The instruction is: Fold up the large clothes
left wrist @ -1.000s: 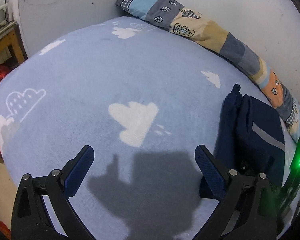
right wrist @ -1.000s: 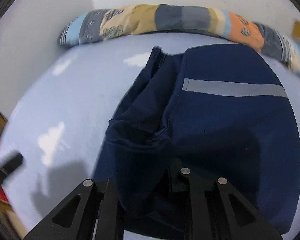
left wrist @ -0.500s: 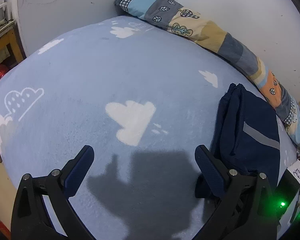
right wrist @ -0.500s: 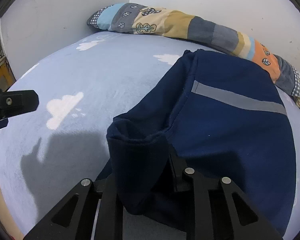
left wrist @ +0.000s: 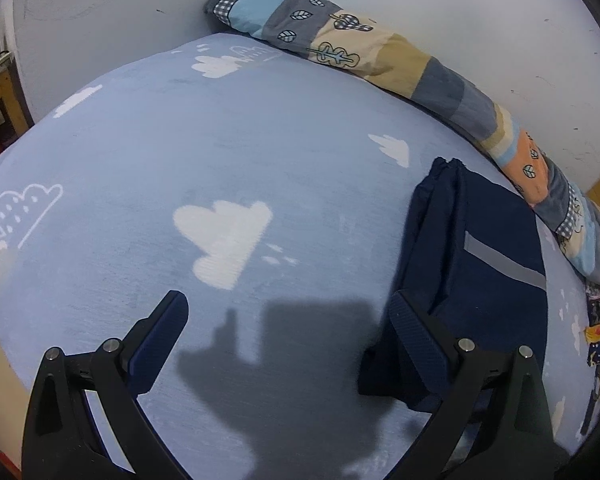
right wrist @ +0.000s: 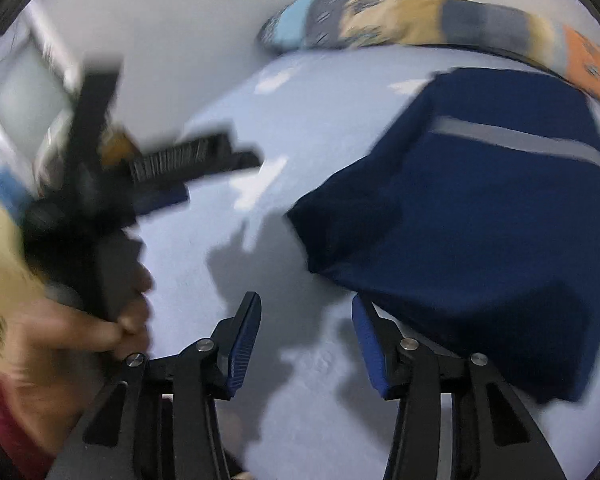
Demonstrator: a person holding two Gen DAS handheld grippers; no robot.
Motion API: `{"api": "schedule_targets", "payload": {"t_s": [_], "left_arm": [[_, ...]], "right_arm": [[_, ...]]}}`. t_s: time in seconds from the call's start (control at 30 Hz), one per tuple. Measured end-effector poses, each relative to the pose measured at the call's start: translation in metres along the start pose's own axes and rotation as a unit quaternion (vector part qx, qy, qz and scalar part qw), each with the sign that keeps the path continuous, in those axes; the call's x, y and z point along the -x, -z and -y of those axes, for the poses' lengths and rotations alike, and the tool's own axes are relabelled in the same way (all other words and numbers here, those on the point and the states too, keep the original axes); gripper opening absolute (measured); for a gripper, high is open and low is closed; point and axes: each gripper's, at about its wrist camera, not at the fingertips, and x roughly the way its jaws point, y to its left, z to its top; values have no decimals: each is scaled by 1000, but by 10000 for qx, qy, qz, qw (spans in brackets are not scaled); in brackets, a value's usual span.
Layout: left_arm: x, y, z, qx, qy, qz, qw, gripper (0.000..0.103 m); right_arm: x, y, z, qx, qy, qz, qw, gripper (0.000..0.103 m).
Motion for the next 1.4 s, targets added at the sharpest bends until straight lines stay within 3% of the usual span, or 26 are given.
{"api": "schedule_targets", "payload": {"t_s": [0.07,0.17,0.33,0.37,0.4,0.43,0.47,0.5,0.6,0.77,0.9,1.1,1.2,1.3,1.4], "left_arm": [[1,1,7,-43,112,6,9999,102],[3,3,24,-287,289,51,9992,102],[4,20,78,-1289,559,78,9900,102],[4,23,87,-1468,564,91,9875,102],[3,27,95,-1615,579,90,9851,102],[2,29,102,-1733,608,73,9830,102],[0,33,110,-1867,645,48,9803,102],[-1,35,115,-1922,665,34,9791,102],[-4,41,127,-2058,696,-3,9761,102],[-14,47,137,-2220,591,-126,9732,102],[-41,59,135,-2474,-111,-555,9673,102],[-51,56,120,-2122,-54,-819,9738,103],[-44,55,123,-2114,-37,-711,9748,103],[-28,44,129,-2008,229,-378,9786,103],[-21,32,147,-2126,447,-57,9761,103]], "right_arm": [[33,-4,25,-329,256,423,9982,51],[87,-4,72,-821,1093,1086,9846,58],[111,8,125,-1136,1611,1083,9744,58],[110,13,135,-1283,1539,1114,9734,56],[106,18,141,-1424,1294,1011,9761,46],[97,18,141,-1468,1194,832,9784,34],[89,19,142,-1439,1184,667,9802,16],[80,19,139,-1292,1242,565,9822,14],[63,27,118,-721,1377,394,9871,13],[41,19,107,-543,1204,437,9903,14],[6,25,117,-670,1205,-46,9904,15],[-8,30,122,-782,1147,-132,9902,16],[8,20,121,-832,996,-246,9912,16],[42,0,128,-1069,748,260,9911,17],[64,-42,142,-953,1162,575,9870,20]]}}
